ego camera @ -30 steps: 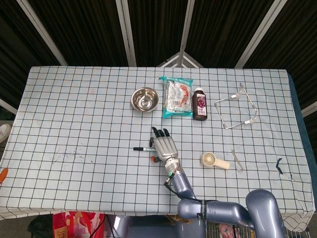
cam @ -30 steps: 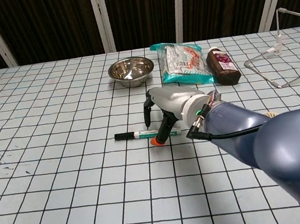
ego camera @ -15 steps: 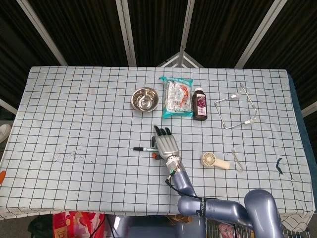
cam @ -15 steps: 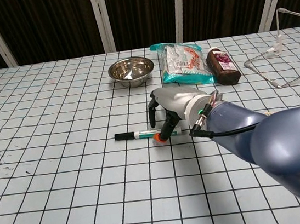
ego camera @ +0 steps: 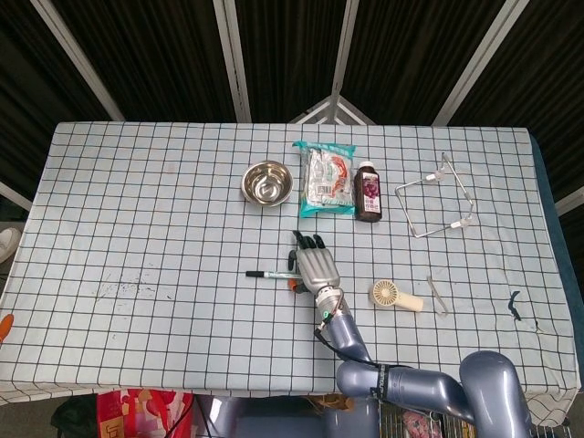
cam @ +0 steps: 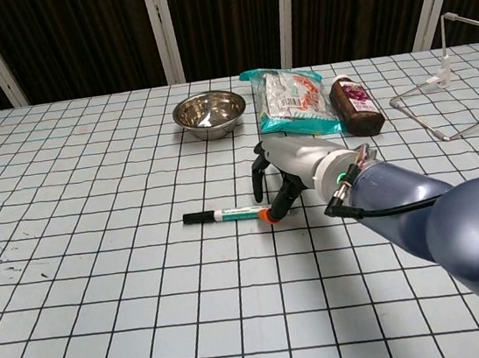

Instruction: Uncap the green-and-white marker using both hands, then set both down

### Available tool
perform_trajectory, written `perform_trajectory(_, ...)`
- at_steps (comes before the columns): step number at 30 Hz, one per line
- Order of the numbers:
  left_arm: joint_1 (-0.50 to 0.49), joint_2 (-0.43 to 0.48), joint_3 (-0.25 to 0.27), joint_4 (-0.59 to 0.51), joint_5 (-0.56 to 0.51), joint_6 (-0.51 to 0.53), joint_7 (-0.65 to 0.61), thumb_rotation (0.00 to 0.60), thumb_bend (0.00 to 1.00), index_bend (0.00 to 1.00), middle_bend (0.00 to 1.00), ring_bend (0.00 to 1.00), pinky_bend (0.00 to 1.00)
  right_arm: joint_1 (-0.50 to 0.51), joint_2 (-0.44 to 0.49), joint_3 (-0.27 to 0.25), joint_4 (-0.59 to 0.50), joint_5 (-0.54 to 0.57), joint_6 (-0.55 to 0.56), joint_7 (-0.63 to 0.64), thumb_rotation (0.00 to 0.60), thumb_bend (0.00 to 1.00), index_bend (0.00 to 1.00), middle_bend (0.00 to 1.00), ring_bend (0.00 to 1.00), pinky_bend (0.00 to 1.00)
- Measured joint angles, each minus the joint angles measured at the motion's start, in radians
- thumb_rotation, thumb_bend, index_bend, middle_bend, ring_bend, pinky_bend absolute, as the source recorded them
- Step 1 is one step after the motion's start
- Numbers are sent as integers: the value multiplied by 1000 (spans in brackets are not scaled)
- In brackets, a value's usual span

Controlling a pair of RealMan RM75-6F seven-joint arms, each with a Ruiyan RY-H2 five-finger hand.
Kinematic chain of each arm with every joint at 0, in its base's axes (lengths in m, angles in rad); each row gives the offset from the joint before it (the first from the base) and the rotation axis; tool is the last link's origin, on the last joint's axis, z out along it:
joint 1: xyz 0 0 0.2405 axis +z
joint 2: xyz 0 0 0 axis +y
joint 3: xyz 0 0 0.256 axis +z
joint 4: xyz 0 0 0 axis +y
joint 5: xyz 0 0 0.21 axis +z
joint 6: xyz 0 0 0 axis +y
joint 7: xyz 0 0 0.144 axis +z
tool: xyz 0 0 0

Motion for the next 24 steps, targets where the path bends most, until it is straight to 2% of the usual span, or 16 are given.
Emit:
perform_trajectory(8,-8,7,-5,-41,-6,-3,46,600,454,16,0,0,0,-9,-3,-8,19,-23,-19,34,600,359,545,14,112,41)
perform_trajectory(16,-11,6,-6,-61,-13,-5,75,600,454,16,0,0,0,-15,-6,-8,25,-52,-23,64,600,417,641,31,129,41)
perform_trajectory(24,-8,9,-6,-62,-15,0,73,600,454,16,0,0,0,-23,-2,-9,23,-79,-25,87,600,478,685,51,144,41)
